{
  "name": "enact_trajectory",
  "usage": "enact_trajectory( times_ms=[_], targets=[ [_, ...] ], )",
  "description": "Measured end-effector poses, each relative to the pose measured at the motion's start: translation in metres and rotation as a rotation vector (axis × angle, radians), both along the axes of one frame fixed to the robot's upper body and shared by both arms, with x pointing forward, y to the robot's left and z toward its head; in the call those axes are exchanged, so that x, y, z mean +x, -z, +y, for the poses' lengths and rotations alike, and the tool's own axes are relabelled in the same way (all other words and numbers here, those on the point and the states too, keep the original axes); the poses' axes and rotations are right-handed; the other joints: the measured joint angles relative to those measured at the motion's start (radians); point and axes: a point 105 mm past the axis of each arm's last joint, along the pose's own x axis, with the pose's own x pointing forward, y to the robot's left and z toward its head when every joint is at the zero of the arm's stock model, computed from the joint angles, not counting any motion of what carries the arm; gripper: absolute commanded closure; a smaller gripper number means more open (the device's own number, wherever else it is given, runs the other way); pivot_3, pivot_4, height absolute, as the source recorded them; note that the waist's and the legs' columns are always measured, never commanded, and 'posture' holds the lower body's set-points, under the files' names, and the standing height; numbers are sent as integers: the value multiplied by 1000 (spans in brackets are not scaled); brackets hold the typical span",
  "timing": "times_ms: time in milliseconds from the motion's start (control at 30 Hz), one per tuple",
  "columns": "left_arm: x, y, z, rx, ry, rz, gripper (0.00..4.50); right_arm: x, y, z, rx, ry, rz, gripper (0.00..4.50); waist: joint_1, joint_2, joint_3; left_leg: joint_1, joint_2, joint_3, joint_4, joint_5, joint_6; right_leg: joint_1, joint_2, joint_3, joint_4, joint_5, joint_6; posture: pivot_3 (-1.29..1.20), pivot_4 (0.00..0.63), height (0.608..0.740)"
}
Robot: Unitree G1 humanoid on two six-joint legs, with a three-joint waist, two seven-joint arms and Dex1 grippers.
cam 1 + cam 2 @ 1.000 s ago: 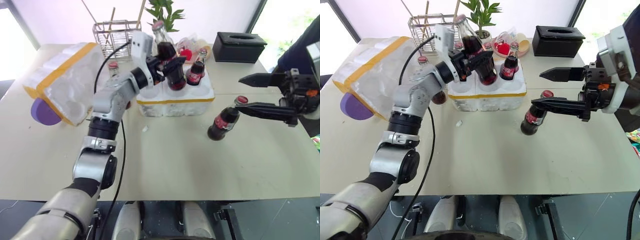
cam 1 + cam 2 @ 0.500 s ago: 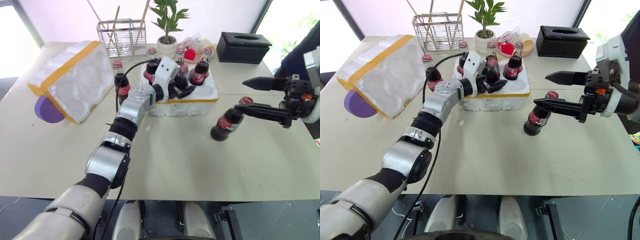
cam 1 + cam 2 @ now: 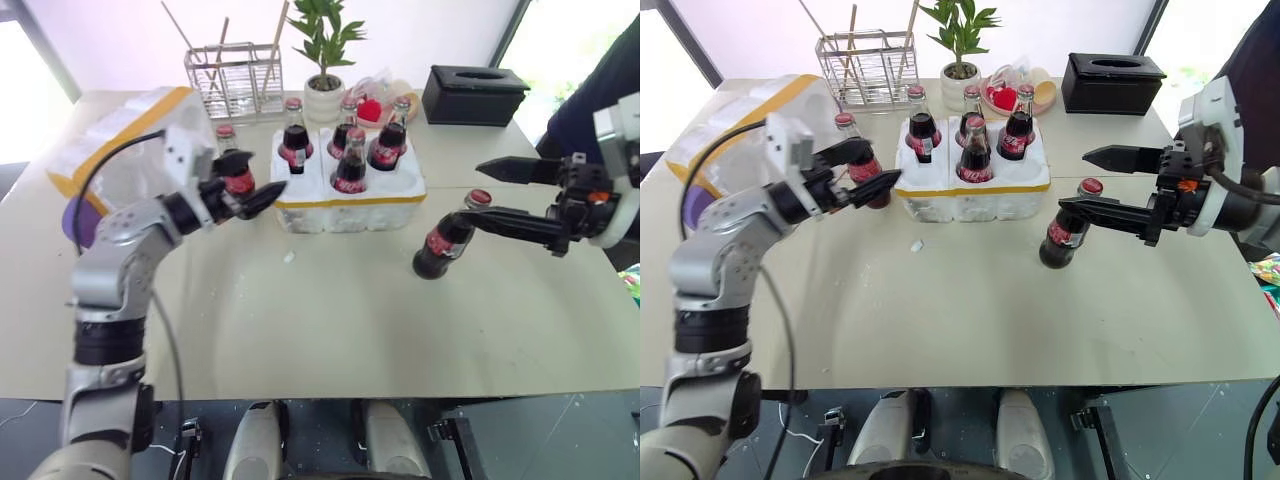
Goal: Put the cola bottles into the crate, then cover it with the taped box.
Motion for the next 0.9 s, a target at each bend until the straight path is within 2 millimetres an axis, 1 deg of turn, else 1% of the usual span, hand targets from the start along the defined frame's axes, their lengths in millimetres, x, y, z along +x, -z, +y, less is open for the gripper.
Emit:
enact_trajectory(
  times_ms=[133,200,233,300,500,700,800,900],
  targets=[
    [16,16,27,19,-196,45,27,0,0,1,4,0,-4,0,16,-1,0,0,0,1,1,0,-1,1,-1,0,-3,0,0,0,150,740],
    [26,25,39,25,-266,65,27,1,-1,1,4,-1,-7,0,16,-1,0,0,0,1,0,0,-1,1,-1,0,-2,0,0,0,150,740],
    [29,29,42,23,-285,74,27,1,-1,2,4,-2,-8,0,15,-1,0,0,0,1,0,0,0,1,-1,0,-2,0,0,0,150,740],
    [38,33,40,15,-287,84,27,1,-3,3,3,-10,-14,0,15,-1,0,0,0,1,-1,0,0,0,0,0,-2,0,0,0,150,740],
    [58,34,36,20,-231,74,27,2,-4,8,4,-32,-13,0,13,-1,0,0,0,2,-1,0,0,0,0,0,-2,0,0,0,150,740],
    [79,28,24,49,-170,58,27,4,0,15,25,-63,-4,0,15,-1,0,0,0,2,-1,0,0,0,0,0,-2,1,0,0,150,740],
    [84,33,17,55,-141,68,27,5,0,15,27,-62,-6,0,14,-1,0,0,0,2,-1,0,0,0,0,0,-2,1,1,0,150,740],
    [85,43,16,67,-124,91,848,5,0,16,34,-60,-6,0,13,-1,0,0,0,2,-1,0,0,-1,0,0,-2,1,2,0,150,740]
  ],
)
